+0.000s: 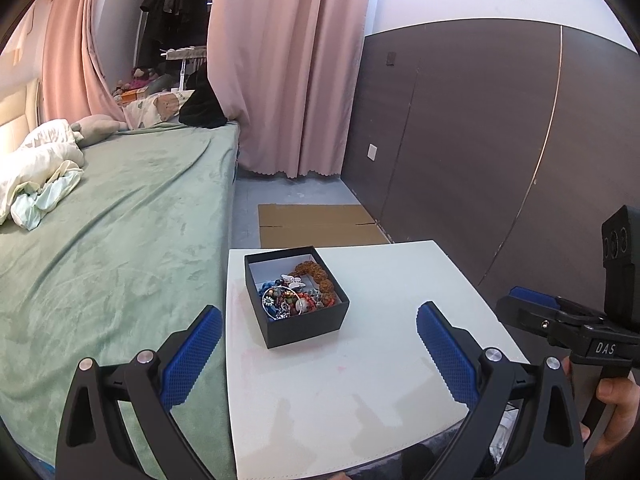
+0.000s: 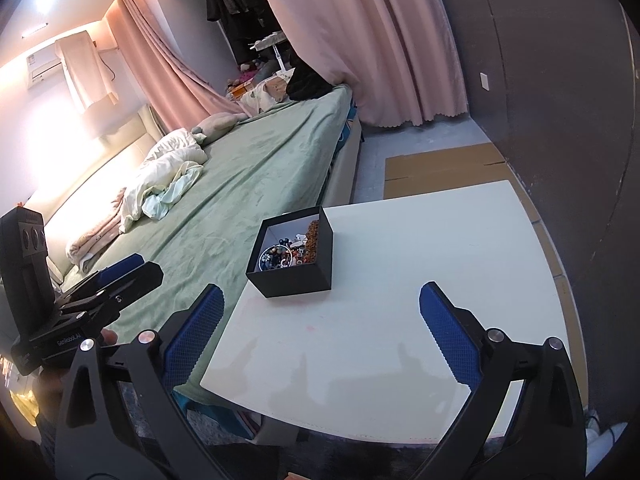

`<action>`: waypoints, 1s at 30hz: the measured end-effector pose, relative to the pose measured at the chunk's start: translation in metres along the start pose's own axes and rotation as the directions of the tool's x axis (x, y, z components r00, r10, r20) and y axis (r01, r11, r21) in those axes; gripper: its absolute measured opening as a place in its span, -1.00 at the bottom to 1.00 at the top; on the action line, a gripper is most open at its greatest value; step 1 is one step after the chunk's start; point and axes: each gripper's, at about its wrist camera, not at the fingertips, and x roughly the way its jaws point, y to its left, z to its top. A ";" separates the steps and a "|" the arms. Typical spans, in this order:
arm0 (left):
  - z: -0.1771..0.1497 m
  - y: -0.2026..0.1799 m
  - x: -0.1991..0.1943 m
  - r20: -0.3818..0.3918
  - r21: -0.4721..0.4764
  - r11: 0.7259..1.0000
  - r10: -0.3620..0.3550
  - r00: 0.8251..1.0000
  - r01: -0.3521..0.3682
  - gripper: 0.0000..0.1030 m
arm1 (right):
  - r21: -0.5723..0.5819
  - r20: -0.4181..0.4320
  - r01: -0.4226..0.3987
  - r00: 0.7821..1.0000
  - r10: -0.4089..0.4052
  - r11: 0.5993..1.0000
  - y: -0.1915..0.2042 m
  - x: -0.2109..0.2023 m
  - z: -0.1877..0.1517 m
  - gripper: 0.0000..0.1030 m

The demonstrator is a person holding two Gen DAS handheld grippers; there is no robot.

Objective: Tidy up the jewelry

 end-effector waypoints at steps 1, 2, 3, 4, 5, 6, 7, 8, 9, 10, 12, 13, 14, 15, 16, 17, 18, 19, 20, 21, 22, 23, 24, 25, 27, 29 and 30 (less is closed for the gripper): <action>0.000 0.000 0.000 -0.001 0.000 1.000 -0.003 1.000 0.003 0.83 | -0.001 0.000 -0.001 1.000 0.001 1.000 0.000 0.000 0.000 0.90; -0.001 0.000 -0.001 -0.001 -0.001 1.000 -0.005 1.000 0.005 0.83 | -0.002 0.000 0.000 1.000 0.000 1.000 0.000 0.000 0.000 0.90; -0.001 0.000 -0.001 0.000 -0.002 1.000 -0.004 1.000 0.004 0.83 | -0.003 0.000 0.000 1.000 0.000 1.000 -0.001 -0.001 -0.001 0.90; -0.001 0.000 -0.001 0.000 -0.001 1.000 -0.003 1.000 0.003 0.83 | -0.004 0.000 0.000 1.000 0.000 1.000 -0.002 -0.002 -0.001 0.90; -0.001 0.001 -0.001 0.002 -0.001 1.000 -0.002 1.000 0.002 0.83 | -0.003 0.000 0.000 1.000 0.000 1.000 -0.002 -0.002 -0.001 0.90; -0.001 0.001 -0.001 0.001 -0.001 1.000 -0.002 1.000 0.002 0.83 | -0.003 -0.001 -0.001 1.000 0.001 1.000 -0.002 -0.002 -0.001 0.90; -0.001 0.001 -0.001 -0.002 -0.002 1.000 -0.001 1.000 0.001 0.83 | -0.003 0.000 0.000 1.000 0.000 1.000 -0.002 -0.001 0.000 0.90; -0.001 0.001 -0.002 -0.002 -0.002 1.000 -0.001 1.000 0.001 0.83 | -0.003 0.000 0.001 1.000 -0.001 1.000 -0.002 -0.001 0.000 0.90; -0.001 0.001 -0.002 -0.001 -0.003 1.000 0.001 1.000 -0.001 0.83 | -0.002 0.000 0.003 1.000 -0.003 1.000 -0.003 -0.001 0.000 0.90; -0.001 0.001 -0.002 0.000 -0.002 1.000 0.002 1.000 -0.002 0.83 | -0.001 0.000 0.002 1.000 -0.002 1.000 -0.002 -0.001 0.000 0.90; 0.000 0.001 -0.003 0.001 -0.001 1.000 0.003 1.000 -0.003 0.83 | 0.003 0.002 0.004 1.000 -0.004 1.000 -0.003 -0.003 0.000 0.90; 0.000 0.000 -0.003 0.001 0.000 1.000 0.004 1.000 -0.004 0.83 | 0.005 0.004 0.004 1.000 -0.004 1.000 -0.003 -0.003 0.000 0.90; 0.000 0.001 -0.004 0.001 0.000 1.000 0.004 1.000 -0.004 0.83 | 0.007 0.005 0.004 1.000 -0.004 1.000 -0.002 -0.003 0.000 0.90; -0.001 0.001 -0.004 0.002 -0.001 1.000 0.003 1.000 -0.003 0.83 | 0.009 0.006 0.005 1.000 -0.005 1.000 -0.003 -0.004 0.000 0.90; 0.000 0.001 -0.003 -0.001 -0.002 1.000 0.003 1.000 -0.003 0.83 | 0.012 0.007 0.005 1.000 -0.005 1.000 -0.003 -0.005 0.000 0.90; 0.000 0.001 -0.003 -0.003 -0.003 1.000 0.003 1.000 -0.003 0.83 | 0.012 0.008 0.005 1.000 -0.005 1.000 -0.003 -0.006 0.000 0.90; 0.000 0.002 -0.003 -0.006 -0.005 1.000 0.003 1.000 -0.004 0.83 | 0.012 0.008 0.006 1.000 -0.006 1.000 -0.003 -0.006 0.001 0.90; 0.000 0.002 -0.003 -0.007 -0.006 1.000 0.004 1.000 -0.004 0.83 | 0.010 0.008 0.006 1.000 -0.006 1.000 -0.003 -0.007 0.001 0.90; 0.001 0.003 -0.003 -0.007 -0.008 1.000 0.003 1.000 -0.003 0.83 | 0.009 0.007 0.006 1.000 -0.006 1.000 -0.003 -0.006 0.001 0.90; 0.001 0.003 -0.004 -0.006 -0.009 1.000 0.002 1.000 -0.002 0.83 | 0.005 0.006 0.008 1.000 -0.008 1.000 -0.003 -0.007 0.001 0.90; 0.001 0.003 -0.004 -0.004 -0.008 1.000 0.005 1.000 -0.005 0.83 | -0.001 0.005 0.011 1.000 -0.011 1.000 -0.002 -0.008 0.002 0.90; 0.002 0.003 -0.004 -0.001 -0.007 1.000 0.008 1.000 -0.008 0.83 | -0.005 0.006 0.013 1.000 -0.013 1.000 -0.002 -0.009 0.002 0.90; 0.002 0.003 -0.005 0.002 -0.005 1.000 0.012 1.000 -0.012 0.83 | -0.008 0.007 0.015 1.000 -0.015 1.000 -0.002 -0.010 0.003 0.90; 0.003 0.003 -0.005 0.005 -0.004 1.000 0.015 1.000 -0.015 0.83 | -0.008 0.007 0.016 1.000 -0.016 1.000 -0.002 -0.010 0.003 0.90; 0.003 0.004 -0.006 0.006 -0.006 1.000 0.017 1.000 -0.017 0.83 | -0.007 0.002 0.017 1.000 -0.017 1.000 -0.001 -0.010 0.003 0.90; 0.003 0.005 -0.006 0.005 -0.007 1.000 0.017 1.000 -0.017 0.83 | -0.011 -0.002 0.020 1.000 -0.020 1.000 -0.001 -0.010 0.004 0.90; 0.003 0.005 -0.006 0.004 -0.009 1.000 0.017 1.000 -0.017 0.83 | -0.014 -0.003 0.022 1.000 -0.022 1.000 0.001 -0.009 0.005 0.90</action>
